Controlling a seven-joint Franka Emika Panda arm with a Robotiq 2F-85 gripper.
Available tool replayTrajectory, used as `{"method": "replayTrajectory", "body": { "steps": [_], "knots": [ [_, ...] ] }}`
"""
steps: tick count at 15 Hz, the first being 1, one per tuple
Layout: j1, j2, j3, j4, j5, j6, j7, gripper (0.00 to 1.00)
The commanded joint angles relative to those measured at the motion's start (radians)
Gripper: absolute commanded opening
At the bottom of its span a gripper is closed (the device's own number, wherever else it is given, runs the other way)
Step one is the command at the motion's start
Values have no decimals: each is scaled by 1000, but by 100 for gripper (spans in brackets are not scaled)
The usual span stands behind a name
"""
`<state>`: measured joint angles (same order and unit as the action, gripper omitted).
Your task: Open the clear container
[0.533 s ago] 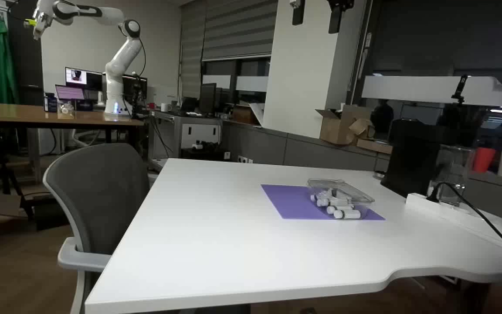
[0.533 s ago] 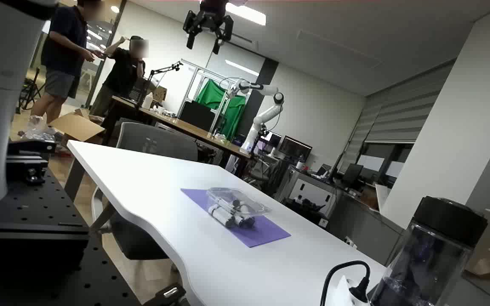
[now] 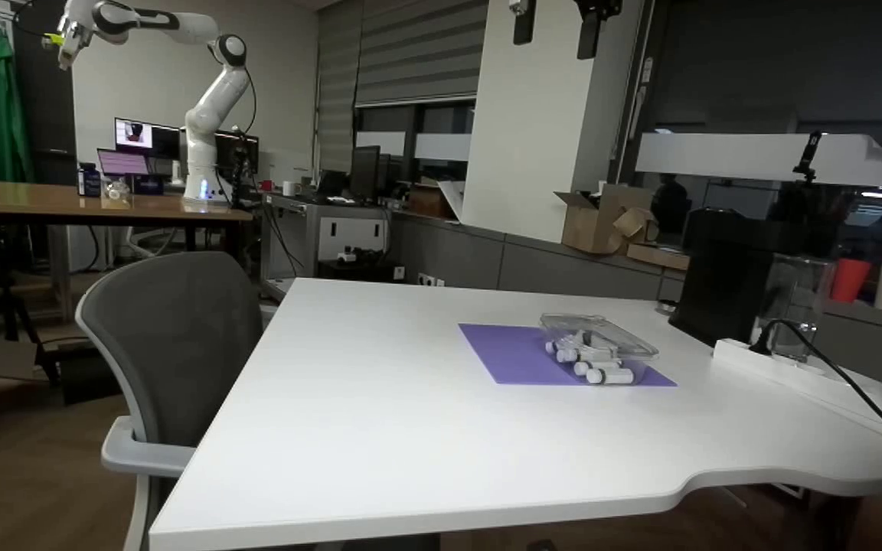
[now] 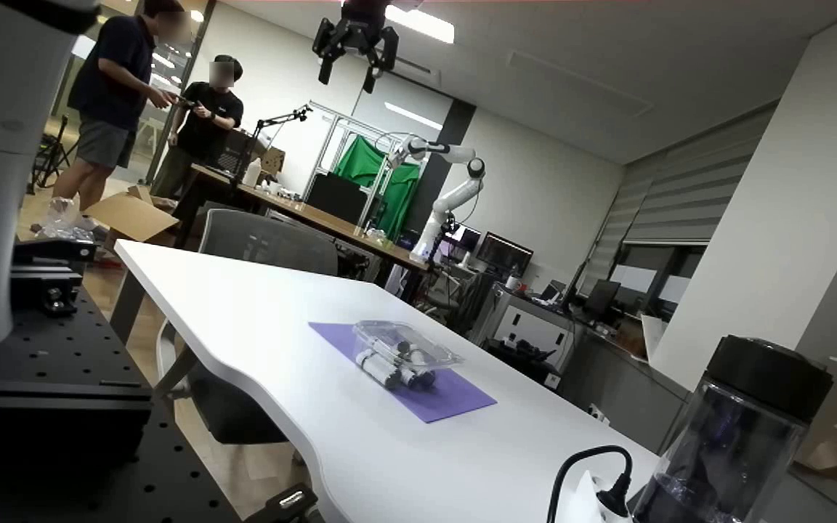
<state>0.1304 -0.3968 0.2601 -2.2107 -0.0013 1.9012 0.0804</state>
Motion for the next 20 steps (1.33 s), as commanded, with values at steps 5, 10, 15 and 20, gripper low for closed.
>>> {"method": "replayTrajectory", "body": {
  "steps": [5,10,15,20],
  "knots": [
    [7,127,-94,52,15,101,-169,100],
    [-13,374,-257,173,235,221,-558,100],
    [-139,671,-285,436,337,75,-702,100],
    [-185,720,-261,445,256,100,-637,100]
  ]
}}
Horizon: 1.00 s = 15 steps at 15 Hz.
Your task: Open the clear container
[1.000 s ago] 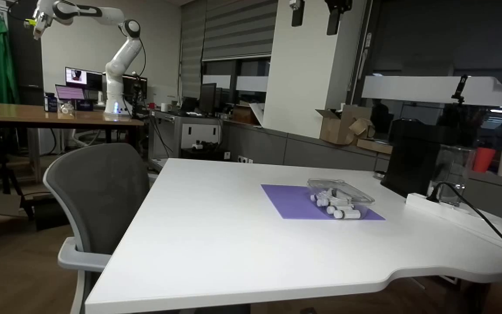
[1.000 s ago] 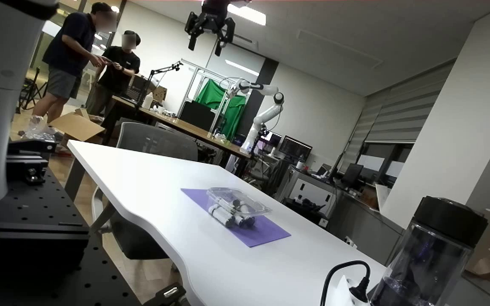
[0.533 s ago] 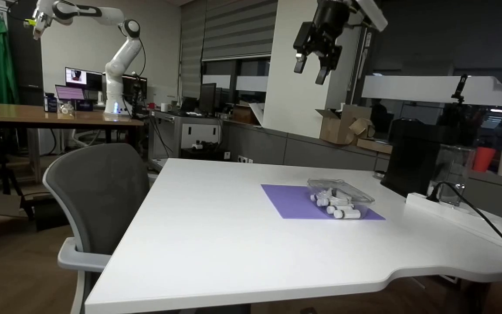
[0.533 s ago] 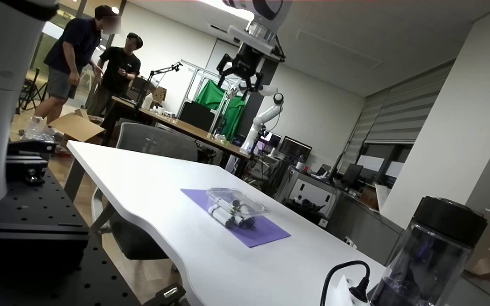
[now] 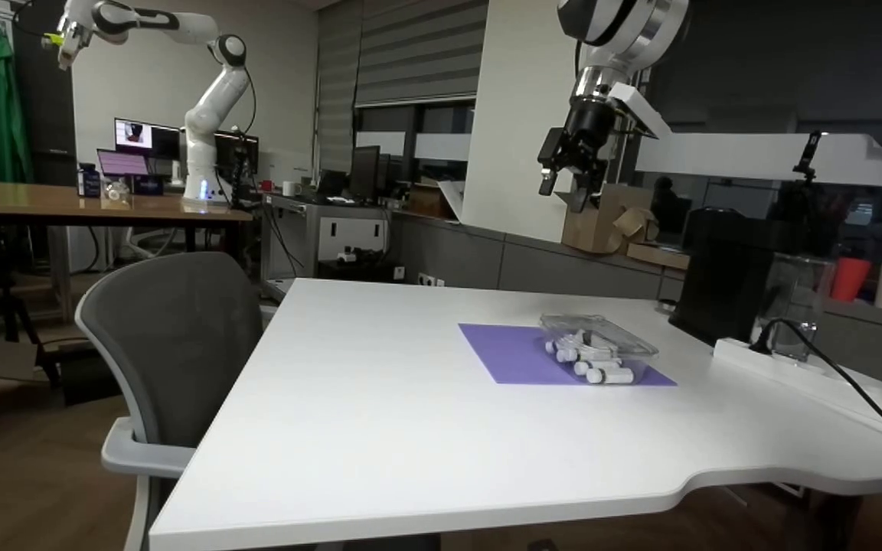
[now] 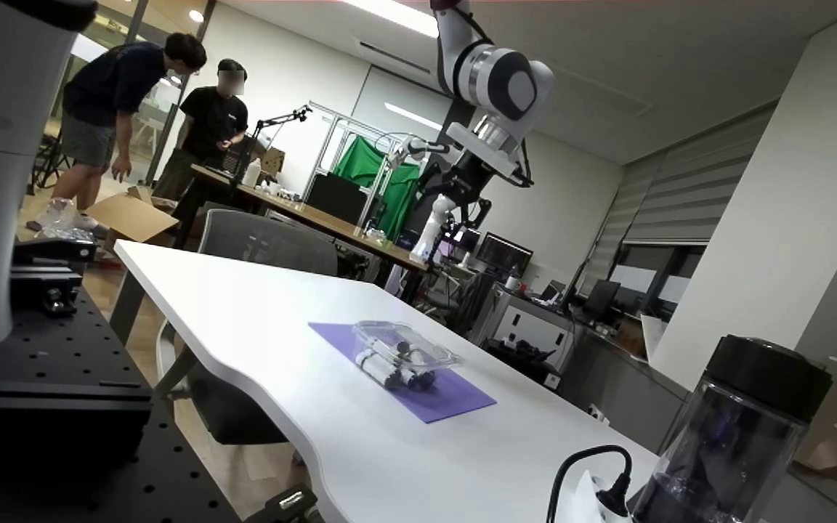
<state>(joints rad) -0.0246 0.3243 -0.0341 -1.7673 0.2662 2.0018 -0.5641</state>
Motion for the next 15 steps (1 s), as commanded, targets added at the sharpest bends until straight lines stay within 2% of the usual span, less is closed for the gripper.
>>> {"method": "replayTrajectory", "body": {
  "steps": [1,9,11,15],
  "knots": [
    [-29,8,35,12,-16,-3,15,100],
    [-38,13,31,45,-34,-23,3,100],
    [-71,30,23,77,-42,-26,-31,100],
    [-181,121,-2,214,-12,-85,-102,100]
  ]
}}
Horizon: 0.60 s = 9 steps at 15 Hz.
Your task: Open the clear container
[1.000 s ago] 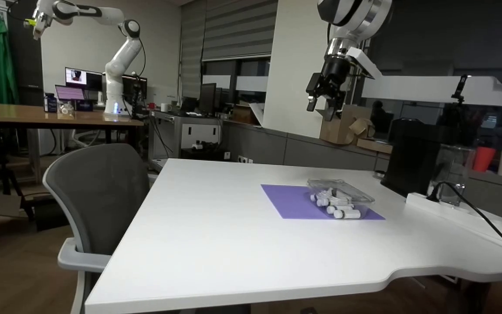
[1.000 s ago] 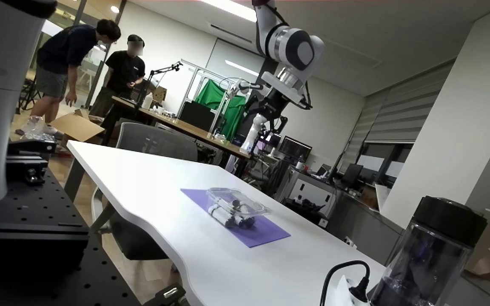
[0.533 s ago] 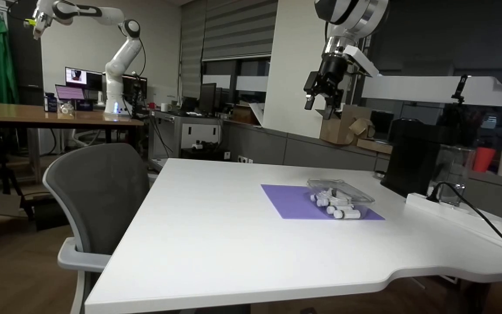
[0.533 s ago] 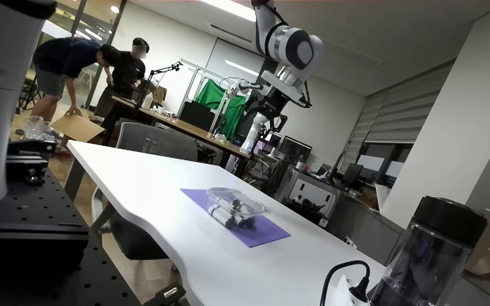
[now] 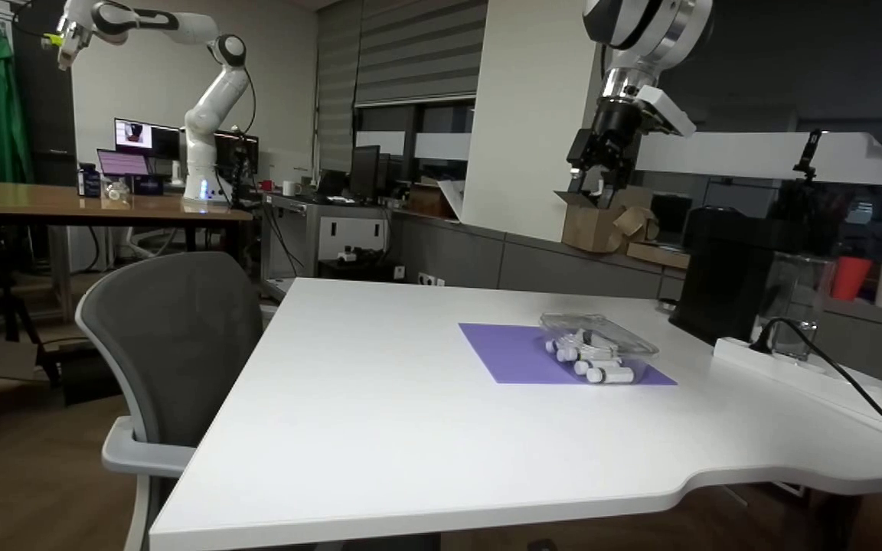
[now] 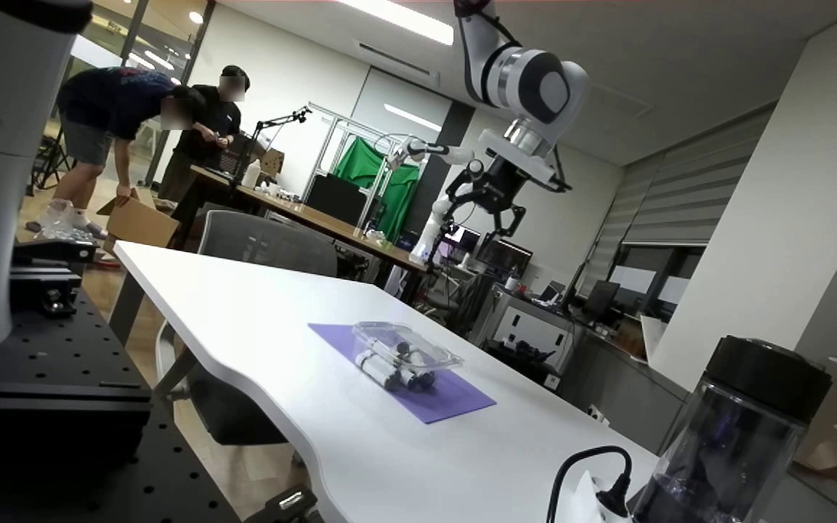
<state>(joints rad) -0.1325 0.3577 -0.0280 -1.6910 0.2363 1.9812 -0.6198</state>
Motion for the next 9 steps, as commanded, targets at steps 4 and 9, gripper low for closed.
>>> {"method": "replayTrajectory", "body": {
  "steps": [4,9],
  "knots": [
    [-189,236,-2,310,67,-103,-151,100],
    [-300,446,57,550,189,-287,-234,100]
  ]
}}
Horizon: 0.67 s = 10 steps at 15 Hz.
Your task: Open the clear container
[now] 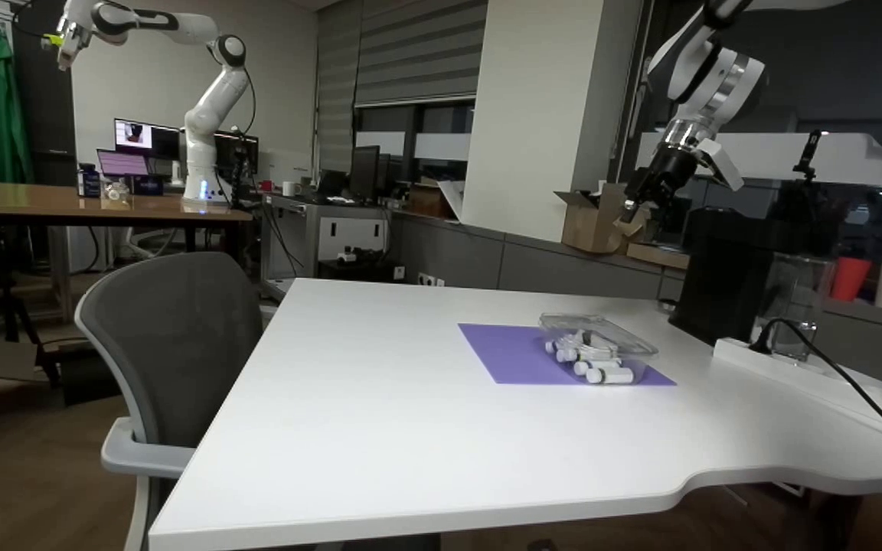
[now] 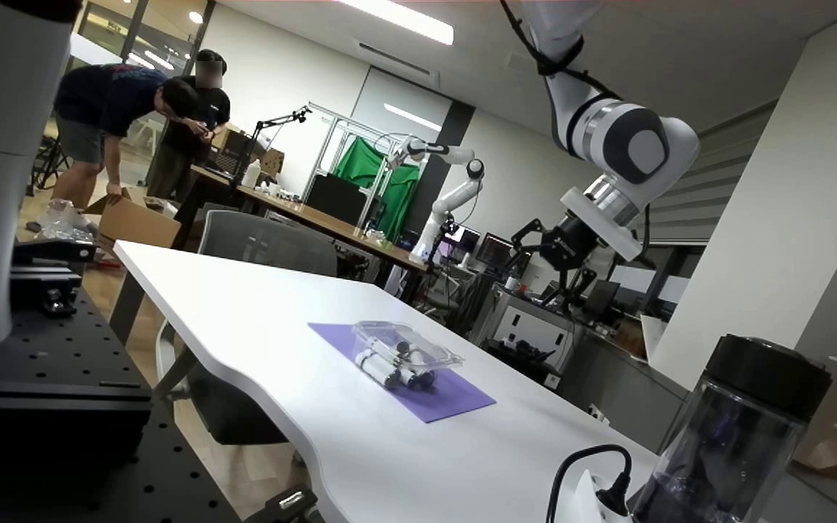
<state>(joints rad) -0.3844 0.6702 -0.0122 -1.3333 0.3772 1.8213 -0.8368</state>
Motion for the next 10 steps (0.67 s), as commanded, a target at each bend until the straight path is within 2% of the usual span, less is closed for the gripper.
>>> {"method": "replayTrajectory", "body": {
  "steps": [1,4,5,6,10],
  "knots": [
    [-60,172,51,237,64,-169,-15,100],
    [-66,273,63,352,69,-259,23,100],
    [-57,294,53,373,68,-268,95,100],
    [-56,218,47,249,60,-209,5,100],
    [-54,277,49,313,60,-230,47,100]
  ]
}}
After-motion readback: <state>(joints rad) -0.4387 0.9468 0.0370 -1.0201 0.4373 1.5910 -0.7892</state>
